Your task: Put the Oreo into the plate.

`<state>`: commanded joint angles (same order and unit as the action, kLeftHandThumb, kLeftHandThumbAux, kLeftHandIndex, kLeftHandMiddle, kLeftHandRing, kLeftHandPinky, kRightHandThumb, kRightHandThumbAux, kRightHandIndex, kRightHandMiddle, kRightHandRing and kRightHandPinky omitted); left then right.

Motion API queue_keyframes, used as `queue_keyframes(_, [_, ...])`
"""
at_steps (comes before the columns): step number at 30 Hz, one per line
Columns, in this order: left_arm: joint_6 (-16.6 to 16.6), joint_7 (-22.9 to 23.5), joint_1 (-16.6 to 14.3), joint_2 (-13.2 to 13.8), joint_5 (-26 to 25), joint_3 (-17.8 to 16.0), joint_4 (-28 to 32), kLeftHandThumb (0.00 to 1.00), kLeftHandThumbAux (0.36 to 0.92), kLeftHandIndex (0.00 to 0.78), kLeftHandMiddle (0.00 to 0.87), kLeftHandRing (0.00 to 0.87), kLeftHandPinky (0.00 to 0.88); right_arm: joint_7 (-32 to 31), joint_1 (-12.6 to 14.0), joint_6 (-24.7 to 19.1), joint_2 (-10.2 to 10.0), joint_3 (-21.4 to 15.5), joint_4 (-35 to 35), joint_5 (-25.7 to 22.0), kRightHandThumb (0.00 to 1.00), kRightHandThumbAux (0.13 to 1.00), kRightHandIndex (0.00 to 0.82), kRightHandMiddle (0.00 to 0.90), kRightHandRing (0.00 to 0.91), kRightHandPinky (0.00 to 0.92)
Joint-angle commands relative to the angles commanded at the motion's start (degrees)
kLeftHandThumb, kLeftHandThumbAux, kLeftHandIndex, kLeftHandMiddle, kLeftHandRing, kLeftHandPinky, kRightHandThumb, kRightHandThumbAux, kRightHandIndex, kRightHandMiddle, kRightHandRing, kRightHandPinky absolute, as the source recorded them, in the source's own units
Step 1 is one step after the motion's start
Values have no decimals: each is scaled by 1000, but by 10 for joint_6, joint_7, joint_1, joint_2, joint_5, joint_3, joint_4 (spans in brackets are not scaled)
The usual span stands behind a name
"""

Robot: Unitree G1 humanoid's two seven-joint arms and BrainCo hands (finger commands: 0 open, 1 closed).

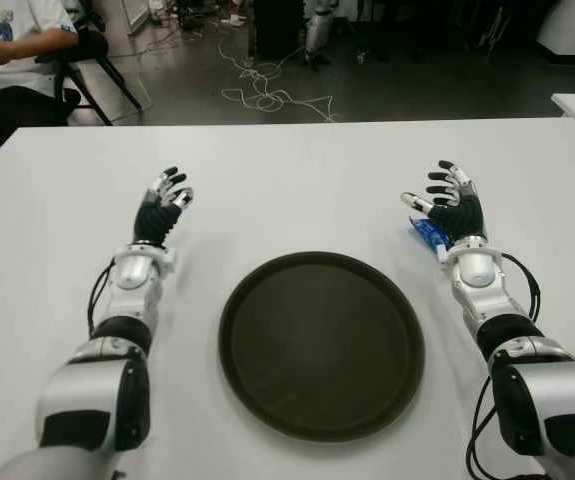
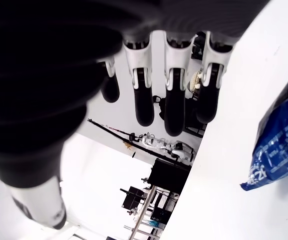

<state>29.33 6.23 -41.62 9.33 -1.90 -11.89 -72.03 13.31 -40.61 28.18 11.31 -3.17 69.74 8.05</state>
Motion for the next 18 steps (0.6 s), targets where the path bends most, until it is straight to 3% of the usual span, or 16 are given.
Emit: queue_keyframes(18, [1,-1,0,-1,3,0,1,319,627,74,145,146,169,3,1,4,0,2,1,2,85,737,166,256,274,286])
